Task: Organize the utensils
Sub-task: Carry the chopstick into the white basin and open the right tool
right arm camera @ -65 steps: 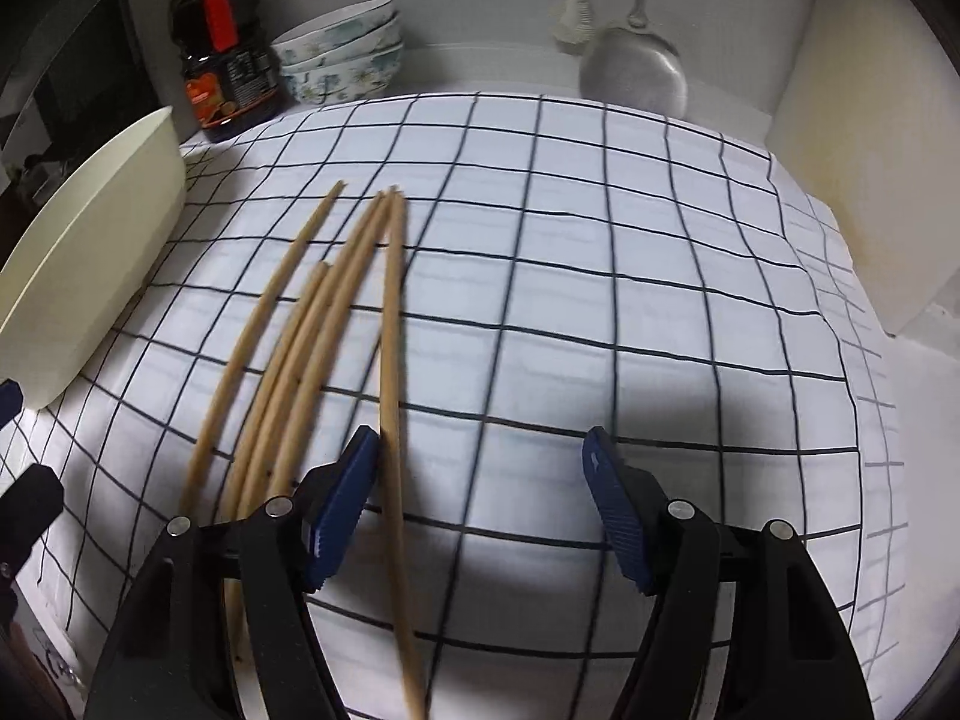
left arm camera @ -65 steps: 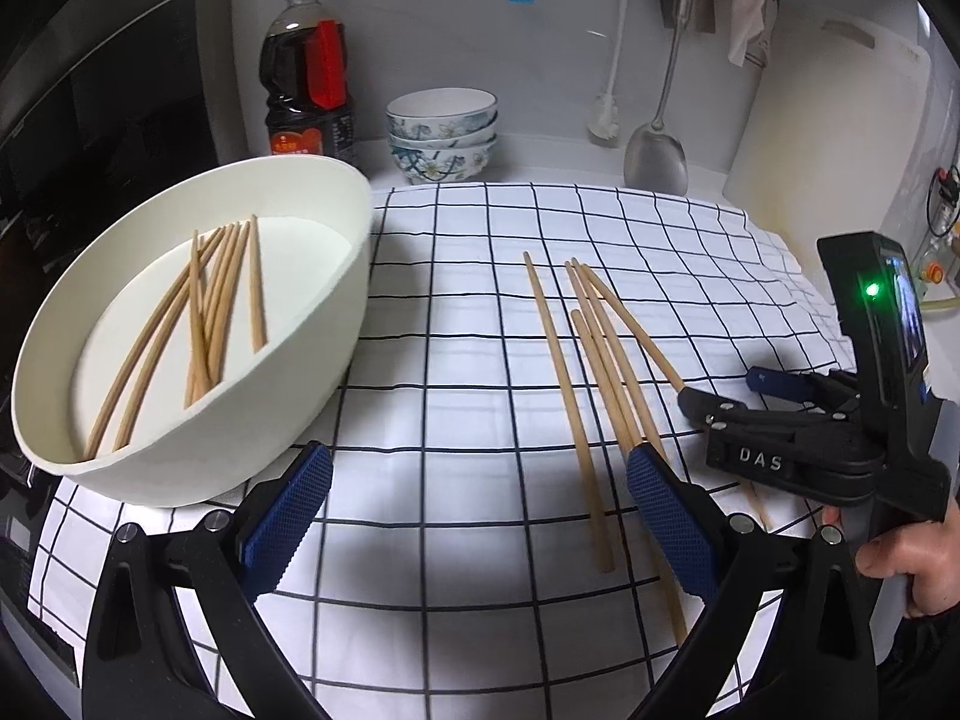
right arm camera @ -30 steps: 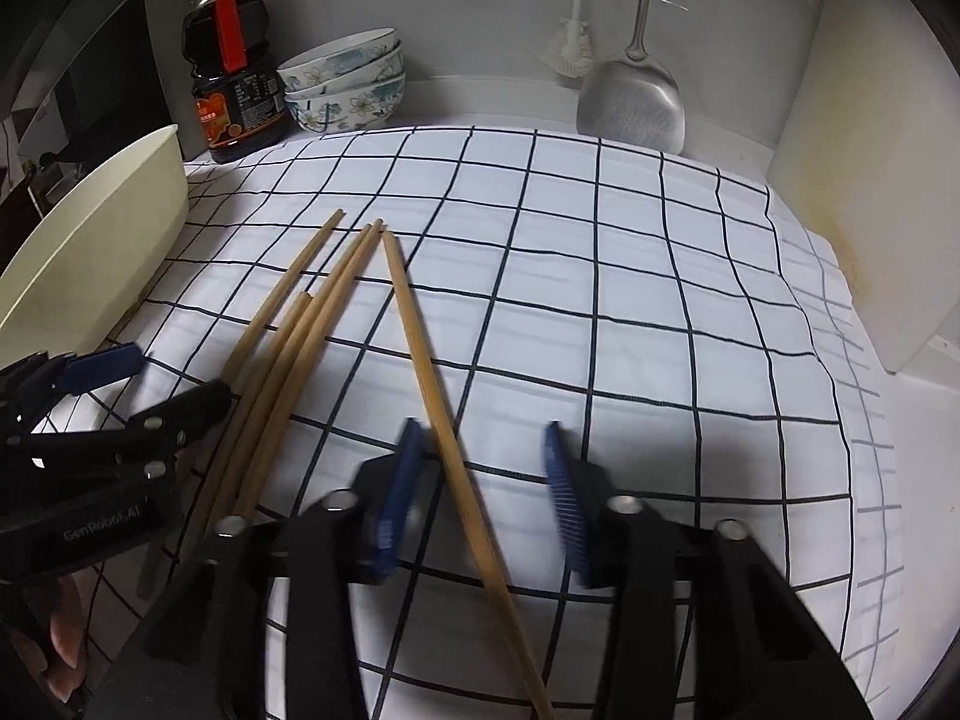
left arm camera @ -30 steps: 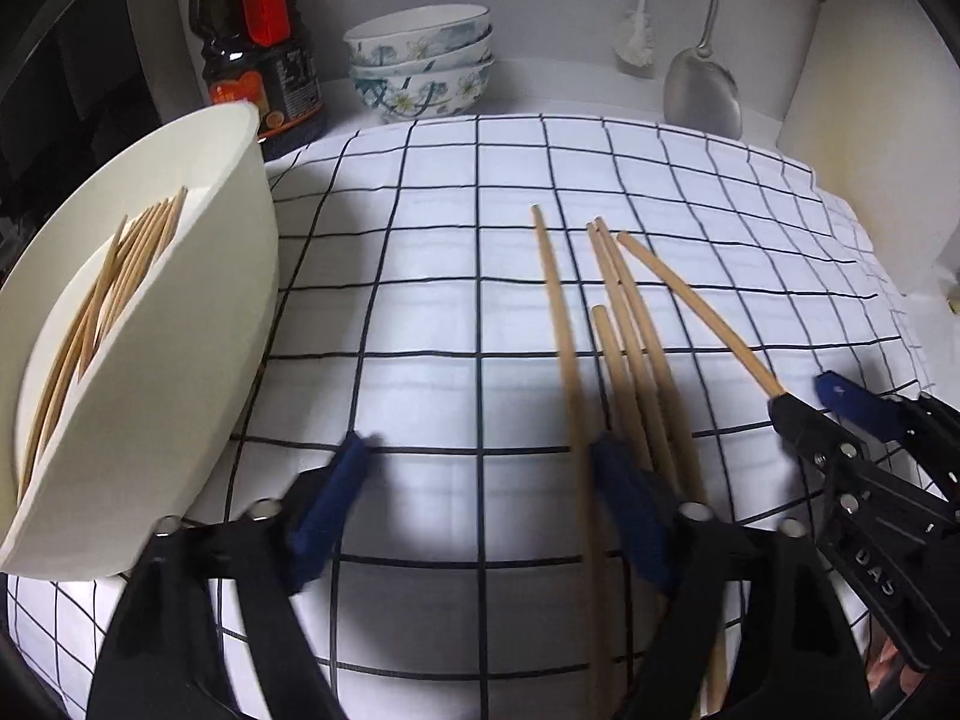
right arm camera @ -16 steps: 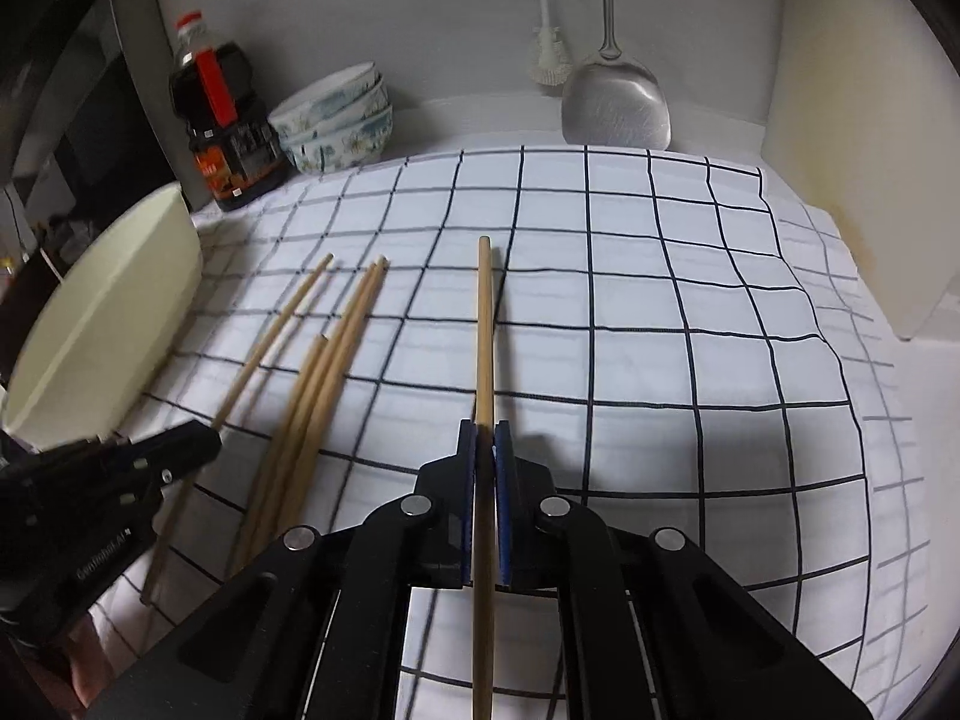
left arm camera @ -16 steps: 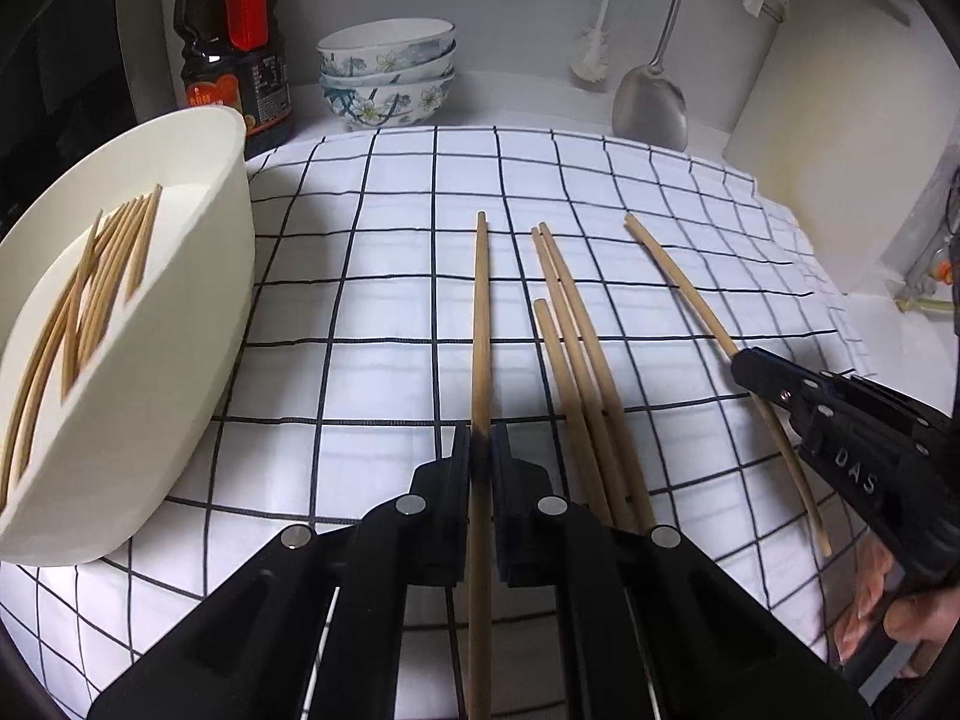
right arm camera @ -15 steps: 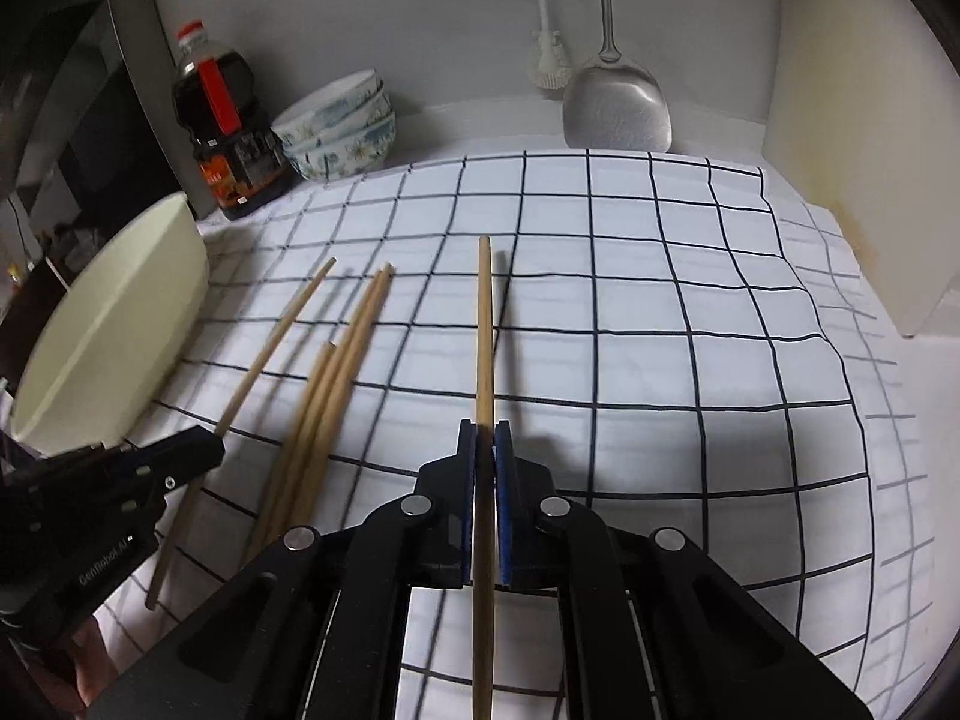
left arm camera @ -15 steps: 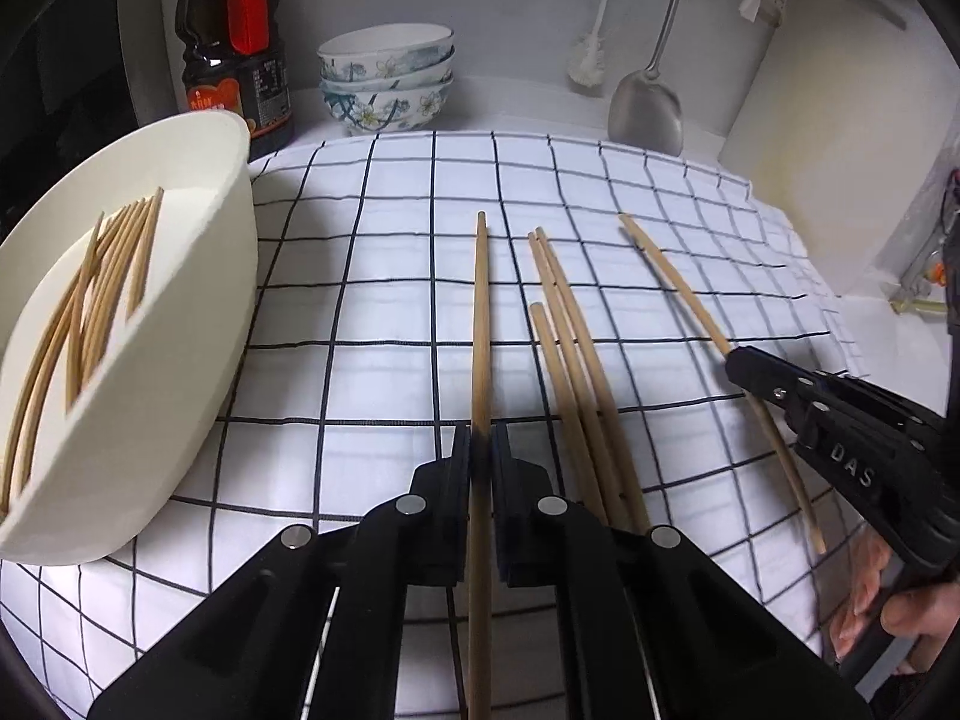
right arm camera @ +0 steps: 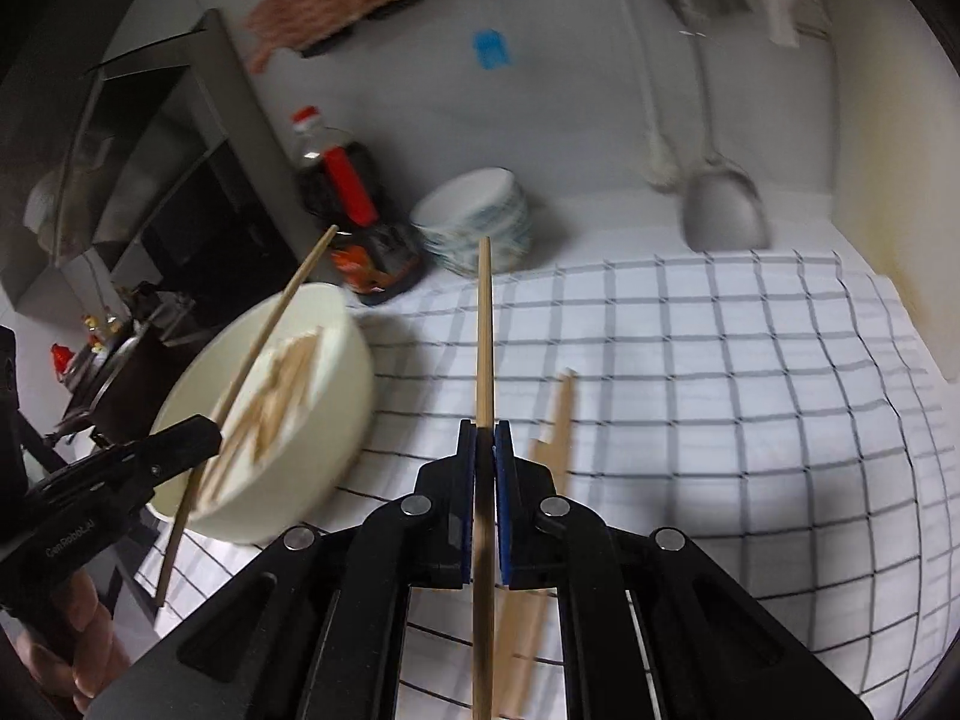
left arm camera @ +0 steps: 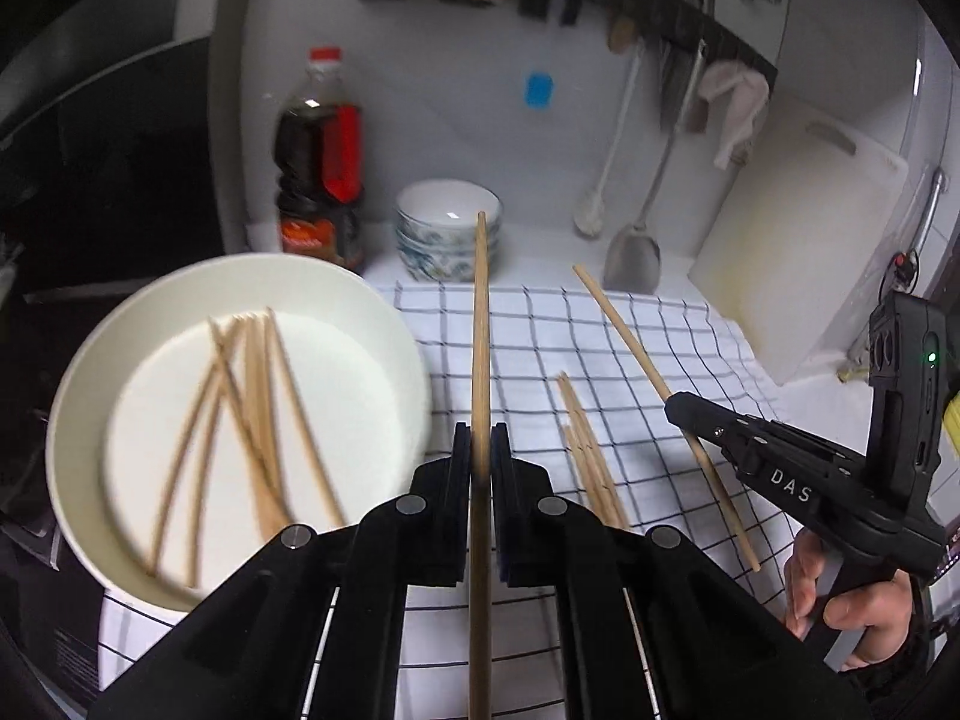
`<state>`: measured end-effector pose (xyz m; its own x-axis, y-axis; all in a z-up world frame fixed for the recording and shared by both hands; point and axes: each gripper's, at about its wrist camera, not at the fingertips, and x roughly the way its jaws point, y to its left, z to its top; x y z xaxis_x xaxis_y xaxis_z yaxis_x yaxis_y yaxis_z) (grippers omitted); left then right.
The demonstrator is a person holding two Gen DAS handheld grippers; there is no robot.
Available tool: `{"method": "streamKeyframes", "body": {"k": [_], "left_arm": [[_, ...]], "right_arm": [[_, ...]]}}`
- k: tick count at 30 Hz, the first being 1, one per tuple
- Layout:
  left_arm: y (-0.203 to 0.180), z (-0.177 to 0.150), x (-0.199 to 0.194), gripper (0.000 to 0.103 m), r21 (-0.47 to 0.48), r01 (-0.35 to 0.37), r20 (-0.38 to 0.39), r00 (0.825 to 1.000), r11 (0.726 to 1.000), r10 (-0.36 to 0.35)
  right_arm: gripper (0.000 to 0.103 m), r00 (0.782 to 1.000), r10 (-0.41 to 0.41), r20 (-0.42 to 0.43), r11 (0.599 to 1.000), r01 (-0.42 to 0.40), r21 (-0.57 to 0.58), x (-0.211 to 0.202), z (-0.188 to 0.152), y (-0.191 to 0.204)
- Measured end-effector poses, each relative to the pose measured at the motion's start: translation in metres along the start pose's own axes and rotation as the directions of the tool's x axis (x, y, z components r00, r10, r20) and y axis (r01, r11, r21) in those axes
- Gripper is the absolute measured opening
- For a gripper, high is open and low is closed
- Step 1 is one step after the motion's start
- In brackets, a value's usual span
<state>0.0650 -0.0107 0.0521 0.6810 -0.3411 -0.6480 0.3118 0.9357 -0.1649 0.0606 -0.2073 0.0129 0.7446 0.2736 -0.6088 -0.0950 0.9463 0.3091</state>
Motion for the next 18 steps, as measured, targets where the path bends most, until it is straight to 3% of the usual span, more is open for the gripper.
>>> {"method": "streamKeyframes", "body": {"k": [6,10,18], "left_arm": [[0.055,0.007,-0.021,0.007,-0.019,-0.095,0.044,0.994,0.995,0.096],[0.094,0.008,-0.018,0.007,-0.06,-0.138,0.04,0.989,0.989,0.14],[0.149,0.006,0.002,0.007,-0.131,-0.169,-0.005,0.985,0.977,0.17]], "right_arm": [[0.006,0.997,0.076,0.004,0.995,-0.075,-0.069,0.018,0.025,0.072],[0.006,0.994,0.101,-0.036,0.989,-0.105,-0.103,0.046,0.031,0.113],[0.006,0.986,0.105,-0.133,0.986,-0.12,-0.113,0.106,0.03,0.154]]}}
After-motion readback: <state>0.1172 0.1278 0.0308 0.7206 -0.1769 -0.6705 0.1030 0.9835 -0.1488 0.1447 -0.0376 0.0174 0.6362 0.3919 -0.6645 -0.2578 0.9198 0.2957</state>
